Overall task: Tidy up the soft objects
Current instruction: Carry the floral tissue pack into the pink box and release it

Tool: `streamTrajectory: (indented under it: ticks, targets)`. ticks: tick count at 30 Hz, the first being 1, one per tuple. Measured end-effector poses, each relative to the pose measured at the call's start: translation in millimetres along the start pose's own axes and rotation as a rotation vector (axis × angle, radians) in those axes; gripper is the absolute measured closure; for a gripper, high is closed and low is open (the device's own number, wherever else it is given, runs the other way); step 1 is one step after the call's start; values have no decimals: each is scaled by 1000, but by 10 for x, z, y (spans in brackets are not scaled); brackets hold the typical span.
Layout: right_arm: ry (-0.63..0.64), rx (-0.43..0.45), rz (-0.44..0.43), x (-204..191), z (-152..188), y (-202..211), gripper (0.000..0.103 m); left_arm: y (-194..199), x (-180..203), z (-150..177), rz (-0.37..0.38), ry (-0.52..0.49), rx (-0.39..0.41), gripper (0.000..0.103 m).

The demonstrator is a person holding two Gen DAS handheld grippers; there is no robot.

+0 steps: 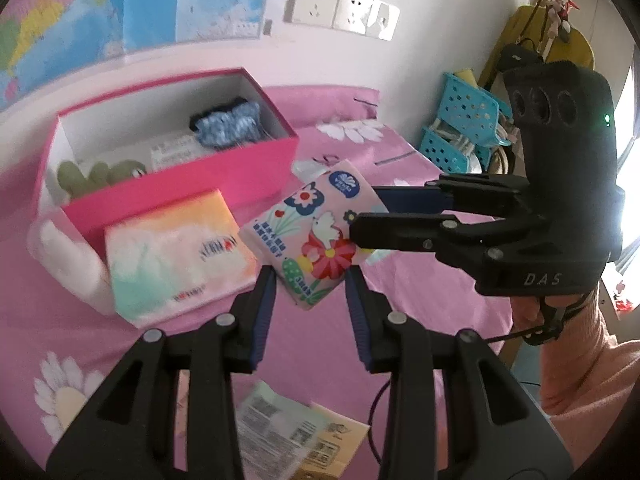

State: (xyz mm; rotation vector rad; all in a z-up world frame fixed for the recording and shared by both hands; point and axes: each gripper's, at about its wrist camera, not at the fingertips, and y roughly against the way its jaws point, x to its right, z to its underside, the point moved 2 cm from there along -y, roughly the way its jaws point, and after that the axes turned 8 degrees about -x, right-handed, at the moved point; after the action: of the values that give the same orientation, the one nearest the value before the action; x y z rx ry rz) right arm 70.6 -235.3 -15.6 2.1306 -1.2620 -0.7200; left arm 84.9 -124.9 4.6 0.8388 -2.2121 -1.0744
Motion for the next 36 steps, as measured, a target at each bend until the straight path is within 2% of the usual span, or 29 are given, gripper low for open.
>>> streamTrajectory:
  ticks: [8, 17, 30, 36]
  targets:
    - [34, 37, -9, -28, -334, -54, 70, 140, -208, -281, -70, 2, 52, 65]
    - [22, 77, -28, 50, -807, -179, 70, 142, -462, -646, -131, 46, 69, 65]
    - [-60, 31, -27, 360, -1312, -720, 70, -212, -910, -1058, -203, 127, 0, 65]
    - [-127, 5, -37, 543, -1457, -1023, 70, -410, -1132, -1197, -200, 186, -47, 65]
